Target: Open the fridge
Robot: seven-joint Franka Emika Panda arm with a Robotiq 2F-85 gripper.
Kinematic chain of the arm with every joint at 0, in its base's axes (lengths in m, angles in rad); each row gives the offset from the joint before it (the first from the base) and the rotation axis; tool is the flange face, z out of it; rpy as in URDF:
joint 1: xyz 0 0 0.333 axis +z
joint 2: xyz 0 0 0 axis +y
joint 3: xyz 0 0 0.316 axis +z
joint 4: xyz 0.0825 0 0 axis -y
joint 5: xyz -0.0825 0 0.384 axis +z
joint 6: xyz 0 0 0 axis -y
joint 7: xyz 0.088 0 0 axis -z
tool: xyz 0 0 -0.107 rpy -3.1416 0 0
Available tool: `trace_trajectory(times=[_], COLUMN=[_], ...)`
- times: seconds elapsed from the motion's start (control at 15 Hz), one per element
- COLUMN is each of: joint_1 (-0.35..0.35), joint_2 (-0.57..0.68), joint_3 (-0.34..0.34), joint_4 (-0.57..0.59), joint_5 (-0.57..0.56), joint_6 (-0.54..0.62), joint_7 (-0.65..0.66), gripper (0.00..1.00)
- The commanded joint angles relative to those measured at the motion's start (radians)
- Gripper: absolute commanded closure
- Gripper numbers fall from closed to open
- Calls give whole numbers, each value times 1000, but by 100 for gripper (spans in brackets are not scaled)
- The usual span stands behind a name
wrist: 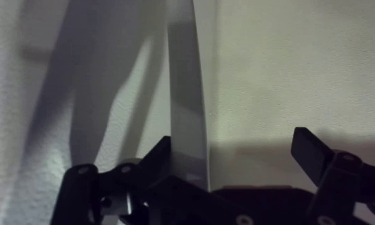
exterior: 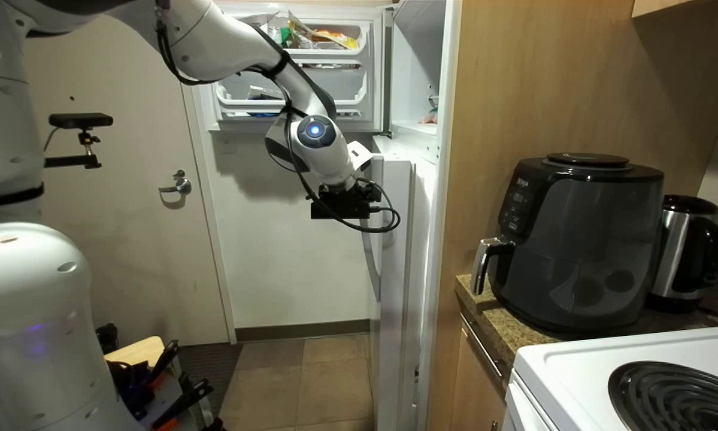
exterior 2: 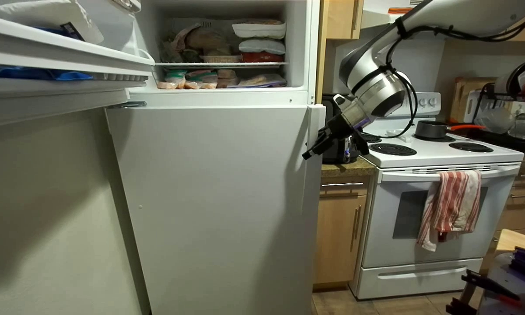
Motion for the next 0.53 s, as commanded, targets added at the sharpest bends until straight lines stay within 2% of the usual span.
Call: trace_trajectory(times=[0.0,0.47], joint_1=[58,146], joint_2=[-42,-139], joint_3=[60,146], joint_4=[-59,-181], joint_5=[52,34], joint_6=[-21,-8], joint_7=[-51,-28], gripper=[0,0])
